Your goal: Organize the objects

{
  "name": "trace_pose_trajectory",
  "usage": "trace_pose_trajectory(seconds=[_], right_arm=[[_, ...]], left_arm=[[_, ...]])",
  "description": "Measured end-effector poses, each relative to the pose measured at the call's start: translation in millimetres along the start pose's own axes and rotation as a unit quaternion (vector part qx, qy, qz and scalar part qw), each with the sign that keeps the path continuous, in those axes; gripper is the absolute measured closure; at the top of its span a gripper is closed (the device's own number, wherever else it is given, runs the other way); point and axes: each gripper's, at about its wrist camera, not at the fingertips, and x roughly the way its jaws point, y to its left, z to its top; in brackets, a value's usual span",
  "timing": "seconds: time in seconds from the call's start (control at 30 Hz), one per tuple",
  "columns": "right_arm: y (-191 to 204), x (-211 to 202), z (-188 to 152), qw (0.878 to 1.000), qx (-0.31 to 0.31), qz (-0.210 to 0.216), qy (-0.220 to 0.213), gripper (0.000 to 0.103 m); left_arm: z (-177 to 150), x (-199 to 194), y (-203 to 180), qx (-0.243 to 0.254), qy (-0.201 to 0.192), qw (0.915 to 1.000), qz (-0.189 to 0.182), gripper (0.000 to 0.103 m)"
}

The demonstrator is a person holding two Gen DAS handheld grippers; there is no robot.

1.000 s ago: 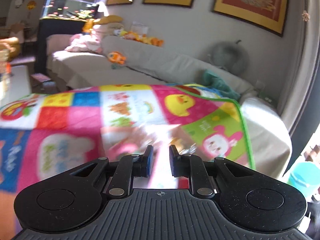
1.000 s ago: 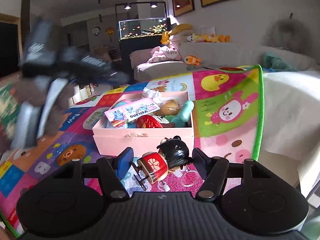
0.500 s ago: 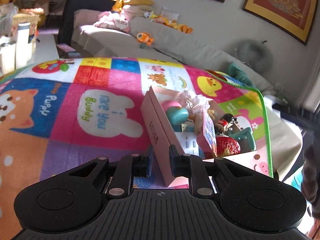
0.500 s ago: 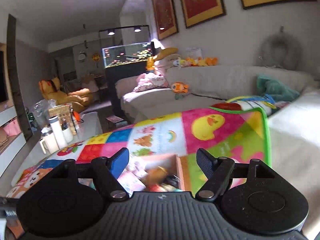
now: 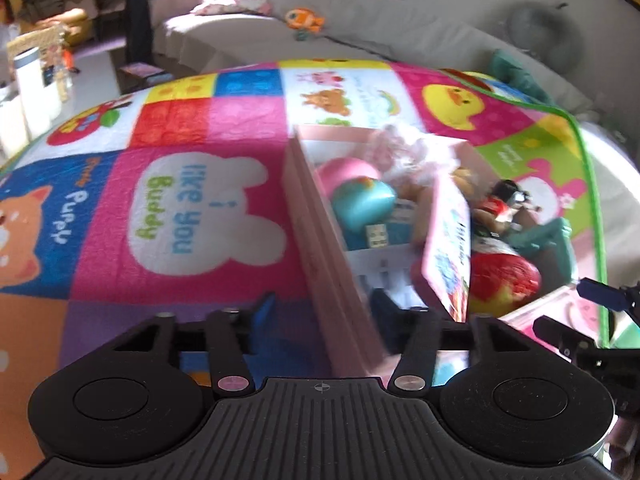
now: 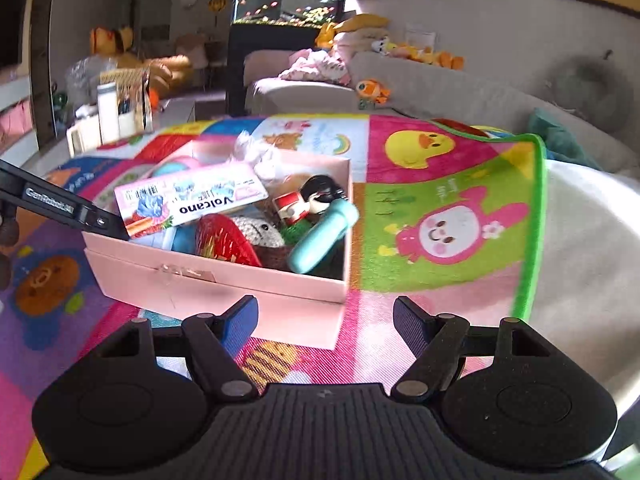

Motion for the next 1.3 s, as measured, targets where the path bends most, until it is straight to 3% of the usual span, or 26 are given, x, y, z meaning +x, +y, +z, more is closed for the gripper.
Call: trace_pose_trajectory(seconds=[0.1, 0.27, 0.33, 0.5, 0.6, 0.8, 0.9, 1.0, 1.07, 1.3], right_arm=[[13, 10, 5, 1.0, -0.014, 0.021, 0.006, 0.03], [52, 23, 21, 0.998, -0.049, 0.028, -0.002, 0.03], [69, 34, 31, 0.998, -0.055, 0.03, -0.003, 0.029], [112, 59, 47, 0.996, -0.086, 0.016, -0.012, 0.028], [131, 70, 52, 0.994, -0.107, 0.0, -0.013, 0.025], [142, 81, 60, 0.994, -0.113, -0.007, -0.01, 0.025], [142, 77, 58, 0.995, -0.096, -0.008, 0.003, 0.024], [135, 57, 46, 0.998, -0.052, 0.013, 0.017, 0.012], [132, 39, 30, 0.999, -0.022, 0.019, 0.026, 0.004], [131, -3, -27, 0.994, 0.061, 0.043, 0.081, 0.0]], left_arm=[[1, -1, 18, -0.017, 0.001, 0.9997, 0.016, 0.017], [6, -2, 64, -0.052, -0.025, 0.9975, 0.04, 0.011], [8, -1, 85, -0.07, -0.037, 0.9956, 0.049, 0.004], [17, 14, 136, -0.117, -0.052, 0.9912, 0.033, 0.0], [21, 17, 147, -0.115, -0.065, 0.9906, 0.036, 0.0], [20, 20, 157, -0.136, -0.086, 0.9865, 0.032, 0.001], [11, -2, 150, -0.122, -0.118, 0.9846, 0.043, 0.001], [-9, -42, 137, -0.107, -0.165, 0.9784, 0.062, 0.001], [-28, -64, 127, -0.086, -0.178, 0.9784, 0.061, 0.001], [-108, -78, 90, -0.05, -0.092, 0.9933, 0.049, 0.001]])
